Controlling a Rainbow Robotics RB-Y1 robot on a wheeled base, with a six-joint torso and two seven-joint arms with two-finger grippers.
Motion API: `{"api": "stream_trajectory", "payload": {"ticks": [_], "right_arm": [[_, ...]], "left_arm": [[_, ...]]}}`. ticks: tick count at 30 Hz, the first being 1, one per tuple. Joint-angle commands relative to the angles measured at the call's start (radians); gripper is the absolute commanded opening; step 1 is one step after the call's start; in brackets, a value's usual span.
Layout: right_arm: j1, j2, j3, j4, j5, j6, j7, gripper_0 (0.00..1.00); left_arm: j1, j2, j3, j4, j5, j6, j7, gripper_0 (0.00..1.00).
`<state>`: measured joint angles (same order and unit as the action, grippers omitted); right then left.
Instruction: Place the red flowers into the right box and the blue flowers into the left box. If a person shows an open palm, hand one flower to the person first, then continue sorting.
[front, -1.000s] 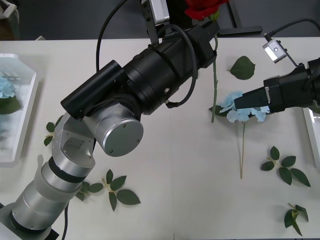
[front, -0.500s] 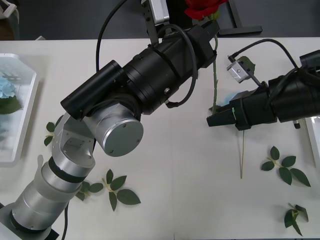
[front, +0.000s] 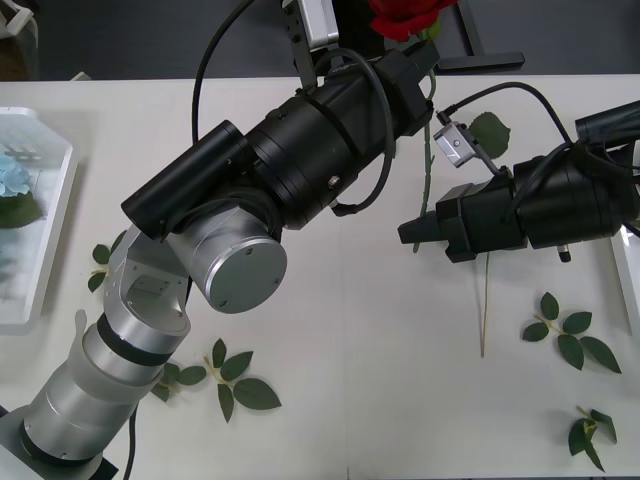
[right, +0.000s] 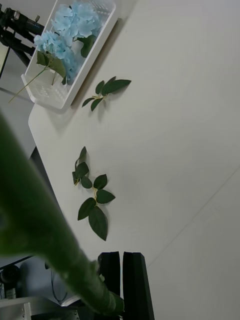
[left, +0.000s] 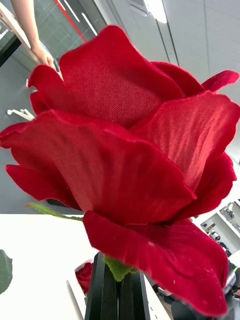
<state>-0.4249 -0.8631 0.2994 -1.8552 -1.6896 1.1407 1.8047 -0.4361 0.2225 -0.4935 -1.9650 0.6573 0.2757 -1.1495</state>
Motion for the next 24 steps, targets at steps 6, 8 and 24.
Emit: {"api": "stream_trajectory", "payload": {"ticks": [6, 8, 24], "right_arm": [[-0.034, 0.013, -0.002, -0.032, 0.011, -0.01, 0.016, 0.0], [-0.035, 0.01, -0.002, -0.029, 0.011, -0.01, 0.015, 0.0], [-0.035, -0.08, -0.025, 0.056, 0.005, -0.027, -0.005, 0.0]], "left_arm": [[0.014, 0.005, -0.011, -0.025, 0.001, -0.016, 0.04, 0.79], [0.014, 0.005, -0.011, -0.025, 0.001, -0.016, 0.04, 1.0], [0.014, 0.005, -0.011, -0.025, 0.001, -0.016, 0.04, 1.0]]}}
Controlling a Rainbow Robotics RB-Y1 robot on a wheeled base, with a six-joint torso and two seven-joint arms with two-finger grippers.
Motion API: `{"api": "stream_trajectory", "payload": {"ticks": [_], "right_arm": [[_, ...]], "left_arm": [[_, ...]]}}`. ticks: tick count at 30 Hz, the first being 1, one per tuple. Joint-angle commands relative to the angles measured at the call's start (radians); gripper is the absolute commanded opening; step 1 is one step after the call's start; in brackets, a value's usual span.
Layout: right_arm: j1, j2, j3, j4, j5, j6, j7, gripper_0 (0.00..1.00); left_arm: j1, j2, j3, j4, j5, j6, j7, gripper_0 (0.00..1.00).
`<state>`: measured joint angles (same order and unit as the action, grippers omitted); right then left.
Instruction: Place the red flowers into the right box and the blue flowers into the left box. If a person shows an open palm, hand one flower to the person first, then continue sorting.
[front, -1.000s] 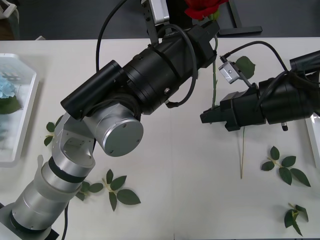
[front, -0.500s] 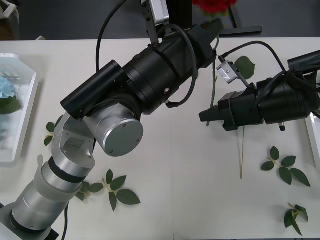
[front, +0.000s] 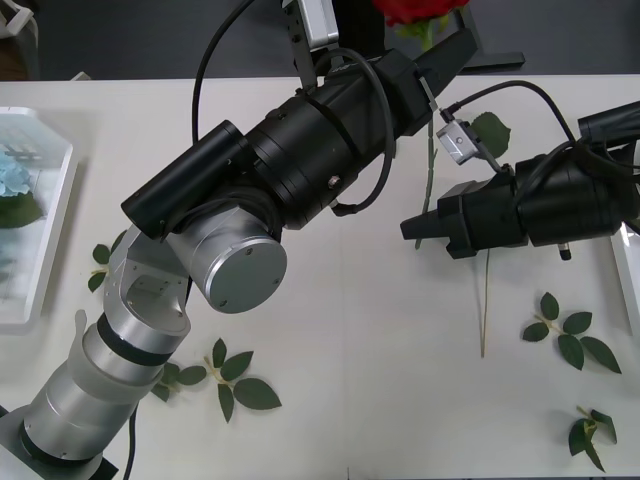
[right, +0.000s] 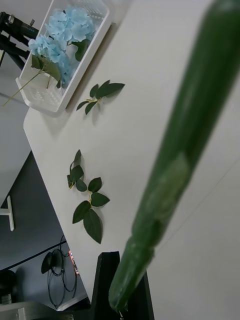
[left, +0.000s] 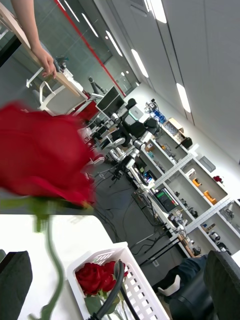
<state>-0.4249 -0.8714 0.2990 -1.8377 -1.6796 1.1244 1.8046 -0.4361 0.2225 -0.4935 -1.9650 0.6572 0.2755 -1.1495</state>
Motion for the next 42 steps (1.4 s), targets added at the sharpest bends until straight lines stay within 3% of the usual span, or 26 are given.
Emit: {"api": "stream_trajectory", "payload": {"ticks": [1, 11, 14, 19, 21, 24, 31, 38, 42], "right_arm": [[-0.035, -0.098, -0.034, 0.072, -0.017, -0.011, -0.01, 0.0], [-0.034, -0.305, -0.116, 0.442, -0.121, 0.035, 0.009, 0.0], [-0.034, -0.36, -0.129, 0.564, -0.106, 0.054, 0.03, 0.0], [-0.034, -0.423, -0.129, 0.765, -0.109, 0.095, 0.246, 0.0], [-0.034, -0.44, -0.126, 0.859, -0.098, 0.123, 0.352, 0.0], [-0.032, -0.443, -0.126, 0.956, -0.049, 0.144, 0.475, 0.0], [-0.032, -0.42, -0.126, 1.098, 0.141, 0.107, 0.581, 0.0], [-0.032, -0.331, -0.126, 1.154, 0.325, 0.023, 0.535, 0.0], [-0.034, -0.262, -0.126, 1.154, 0.44, -0.025, 0.423, 0.0]], "left_arm": [[0.014, 0.005, -0.011, -0.025, 0.001, -0.016, 0.04, 1.0], [0.01, 0.015, 0.009, -0.003, -0.001, -0.019, 0.043, 1.0], [-0.003, 0.028, 0.036, -0.02, 0.018, 0.042, 0.045, 1.0], [-0.007, 0.054, 0.151, -0.129, 0.038, 0.318, 0.059, 1.0], [-0.016, 0.066, 0.239, -0.213, 0.059, 0.544, 0.065, 1.0], [-0.021, 0.092, 0.314, -0.273, 0.133, 0.697, 0.063, 1.0], [0.048, 0.207, 0.394, -0.296, 0.334, 0.72, -0.073, 1.0], [0.155, 0.33, 0.503, -0.238, 0.682, 0.72, -0.431, 1.0], [0.211, 0.394, 0.561, -0.124, 0.964, 0.745, -0.736, 1.0]]}}
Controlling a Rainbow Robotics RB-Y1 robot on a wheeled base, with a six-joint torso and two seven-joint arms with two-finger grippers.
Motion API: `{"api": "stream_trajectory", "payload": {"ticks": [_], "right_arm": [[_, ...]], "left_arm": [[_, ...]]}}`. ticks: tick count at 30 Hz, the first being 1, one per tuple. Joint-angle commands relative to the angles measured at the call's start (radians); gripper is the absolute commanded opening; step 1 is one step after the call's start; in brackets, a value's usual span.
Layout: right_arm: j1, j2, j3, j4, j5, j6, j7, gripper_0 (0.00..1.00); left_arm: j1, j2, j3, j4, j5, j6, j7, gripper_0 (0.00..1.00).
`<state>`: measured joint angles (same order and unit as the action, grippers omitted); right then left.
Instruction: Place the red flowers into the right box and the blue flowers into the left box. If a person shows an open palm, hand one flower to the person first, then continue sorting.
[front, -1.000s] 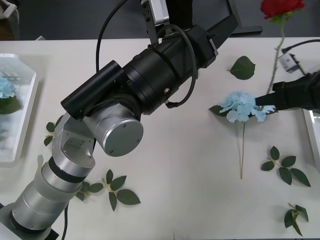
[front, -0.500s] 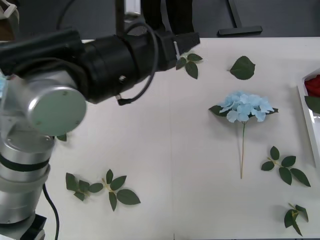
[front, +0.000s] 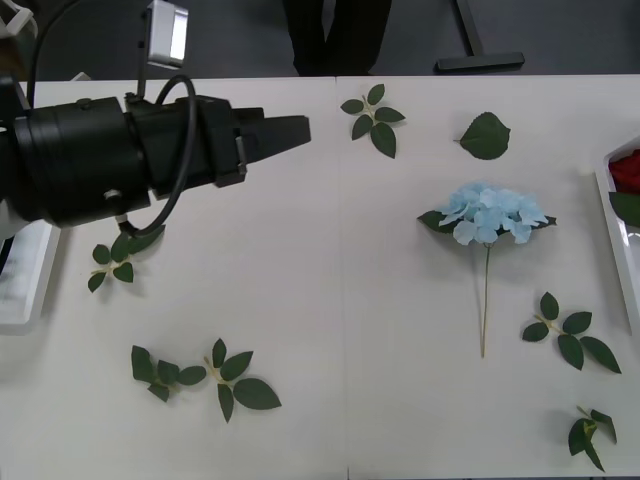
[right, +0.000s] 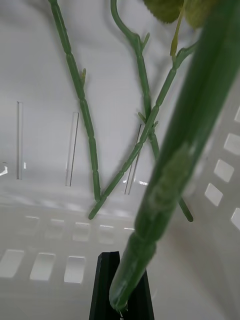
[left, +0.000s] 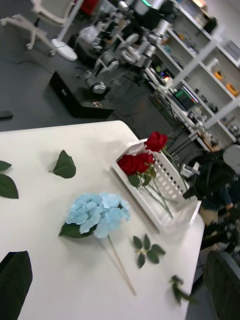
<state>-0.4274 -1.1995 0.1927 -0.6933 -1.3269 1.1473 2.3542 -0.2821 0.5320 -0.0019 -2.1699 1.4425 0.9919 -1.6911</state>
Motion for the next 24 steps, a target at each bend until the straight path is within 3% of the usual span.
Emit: {"api": "stream_trajectory", "payload": {"ticks": [1, 7, 8, 10, 13, 17, 24], "right_arm": [[-0.031, 0.077, -0.019, 0.009, 0.106, -0.058, -0.139, 0.0], [-0.031, 0.11, -0.019, 0.009, 0.173, -0.087, -0.196, 0.0], [-0.031, 0.11, -0.019, 0.006, 0.169, -0.087, -0.194, 0.09], [-0.033, 0.11, -0.021, 0.005, 0.163, -0.087, -0.194, 0.41], [-0.034, 0.11, -0.024, 0.005, 0.147, -0.089, -0.19, 0.65], [-0.039, 0.106, -0.033, 0.005, 0.112, -0.078, -0.176, 0.81], [-0.045, 0.069, -0.078, -0.088, 0.035, 0.055, -0.161, 0.9]], "left_arm": [[0.061, 0.094, 0.076, 0.099, 0.208, 0.04, -0.237, 1.0], [0.069, 0.177, 0.102, 0.289, 0.455, 0.14, -0.575, 1.0], [0.072, 0.2, 0.102, 0.334, 0.503, 0.159, -0.654, 1.0], [0.075, 0.226, 0.102, 0.381, 0.562, 0.183, -0.742, 1.0], [0.083, 0.264, 0.1, 0.438, 0.656, 0.231, -0.854, 1.0], [0.129, 0.325, 0.1, 0.461, 0.736, 0.252, -0.986, 1.0], [0.198, 0.365, 0.082, 0.455, 0.826, 0.266, -1.014, 1.0]]}}
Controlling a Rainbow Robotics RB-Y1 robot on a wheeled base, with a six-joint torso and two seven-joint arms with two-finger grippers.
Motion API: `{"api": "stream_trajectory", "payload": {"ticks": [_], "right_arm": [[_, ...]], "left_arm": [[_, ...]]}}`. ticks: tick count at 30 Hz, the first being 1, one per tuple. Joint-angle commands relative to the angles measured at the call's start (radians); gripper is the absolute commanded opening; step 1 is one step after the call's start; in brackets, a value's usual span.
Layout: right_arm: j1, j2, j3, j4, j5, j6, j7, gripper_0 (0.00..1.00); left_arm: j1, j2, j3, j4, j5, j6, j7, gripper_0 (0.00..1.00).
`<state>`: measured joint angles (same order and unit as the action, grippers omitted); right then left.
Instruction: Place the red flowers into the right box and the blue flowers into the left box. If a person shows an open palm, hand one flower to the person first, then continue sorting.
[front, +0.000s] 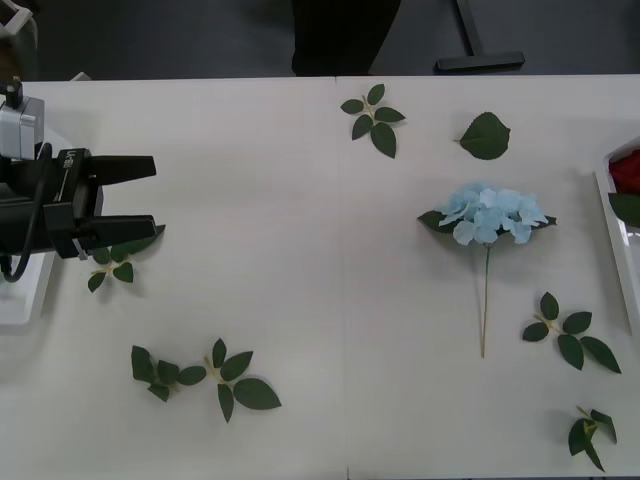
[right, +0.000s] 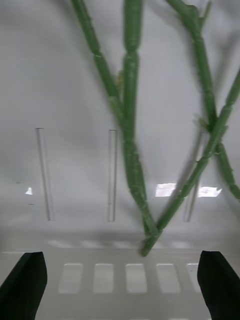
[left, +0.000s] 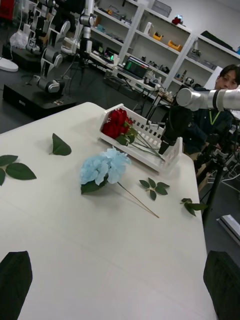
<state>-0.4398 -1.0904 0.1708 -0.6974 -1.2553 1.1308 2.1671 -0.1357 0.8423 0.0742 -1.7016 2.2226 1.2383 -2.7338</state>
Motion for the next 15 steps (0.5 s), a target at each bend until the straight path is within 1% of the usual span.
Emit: {"api": "stream_trajectory", "payload": {"ticks": [1, 4, 5, 8, 11, 13, 15], "right_arm": [[-0.033, -0.046, -0.063, -0.105, -0.046, 0.095, 0.028, 0.91], [-0.033, -0.063, -0.09, -0.202, -0.099, 0.173, 0.03, 0.93], [-0.031, -0.066, -0.093, -0.221, -0.108, 0.185, 0.03, 0.93], [-0.03, -0.066, -0.094, -0.347, -0.159, 0.234, 0.011, 0.93], [-0.007, -0.065, -0.076, -0.467, -0.193, 0.23, -0.056, 0.93], [0.024, -0.065, -0.045, -0.573, -0.207, 0.201, -0.145, 0.93], [0.07, -0.065, -0.014, -0.677, -0.213, 0.144, -0.239, 0.93]], "left_arm": [[0.057, 0.058, -0.008, -0.02, 0.057, 0.02, 0.029, 1.0], [0.084, 0.063, -0.051, -0.049, 0.094, -0.014, 0.029, 1.0], [0.09, 0.063, -0.053, -0.053, 0.095, -0.023, 0.029, 1.0], [0.105, 0.064, -0.057, -0.078, 0.095, -0.045, 0.029, 1.0], [0.119, 0.064, -0.068, -0.105, 0.101, -0.054, 0.029, 1.0], [0.131, 0.064, -0.08, -0.119, 0.108, -0.066, 0.029, 1.0], [0.131, 0.063, -0.089, -0.119, 0.109, -0.074, 0.029, 1.0]]}}
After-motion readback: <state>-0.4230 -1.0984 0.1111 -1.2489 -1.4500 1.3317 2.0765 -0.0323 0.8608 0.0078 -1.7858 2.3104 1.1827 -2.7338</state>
